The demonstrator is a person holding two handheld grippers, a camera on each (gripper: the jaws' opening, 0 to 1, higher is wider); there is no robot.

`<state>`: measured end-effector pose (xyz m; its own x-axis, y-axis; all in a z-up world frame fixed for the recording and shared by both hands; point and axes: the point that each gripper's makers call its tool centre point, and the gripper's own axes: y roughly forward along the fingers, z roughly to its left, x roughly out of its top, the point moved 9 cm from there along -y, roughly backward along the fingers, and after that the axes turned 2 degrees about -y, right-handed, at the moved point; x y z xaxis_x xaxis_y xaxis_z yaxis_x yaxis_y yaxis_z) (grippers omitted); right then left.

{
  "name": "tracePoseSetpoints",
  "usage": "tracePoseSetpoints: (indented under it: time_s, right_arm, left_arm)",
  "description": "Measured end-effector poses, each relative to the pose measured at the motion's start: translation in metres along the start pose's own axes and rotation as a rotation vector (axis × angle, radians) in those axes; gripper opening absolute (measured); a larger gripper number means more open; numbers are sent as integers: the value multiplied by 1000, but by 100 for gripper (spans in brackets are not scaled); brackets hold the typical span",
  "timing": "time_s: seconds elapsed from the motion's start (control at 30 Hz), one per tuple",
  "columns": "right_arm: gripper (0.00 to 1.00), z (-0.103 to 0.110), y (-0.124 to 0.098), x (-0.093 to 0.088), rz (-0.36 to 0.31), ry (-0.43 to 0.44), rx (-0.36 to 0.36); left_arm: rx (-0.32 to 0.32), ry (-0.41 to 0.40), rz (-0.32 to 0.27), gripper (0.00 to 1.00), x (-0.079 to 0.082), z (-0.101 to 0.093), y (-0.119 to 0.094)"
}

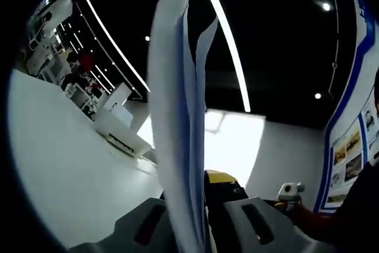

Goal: Organize the stack of printing papers by aligning and flattening the scattered papers on the table

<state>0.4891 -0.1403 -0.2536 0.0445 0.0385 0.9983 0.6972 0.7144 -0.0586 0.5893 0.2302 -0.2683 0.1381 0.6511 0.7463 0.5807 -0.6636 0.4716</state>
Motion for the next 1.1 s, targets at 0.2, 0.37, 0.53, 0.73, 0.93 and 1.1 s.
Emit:
tracePoseSetpoints:
  time_s: [0.2, 0.37, 0.53, 0.73, 0.93, 1.1]
  right_arm:
    - [66, -3, -7, -1, -14, 5, -39]
    - [69, -6, -13, -3, -15, 30, -58]
    - [70, -6, -20, -3, -30, 43, -68]
    - [61, -7, -28, -7, -20, 37, -82]
    - [54, -10, -35, -4, -29, 27, -99]
    - [51, -10, -37, -6, -16, 2, -111]
  left_arm:
    - [5, -10, 6, 6, -2, -3, 0]
    - [6, -10, 2, 6, -1, -3, 0]
    - [7, -6, 7, 6, -2, -2, 1]
    - [5, 0, 7, 6, -2, -4, 1]
    - [12, 4, 10, 6, -2, -2, 1]
    - [10, 16, 19, 6, -3, -3, 1]
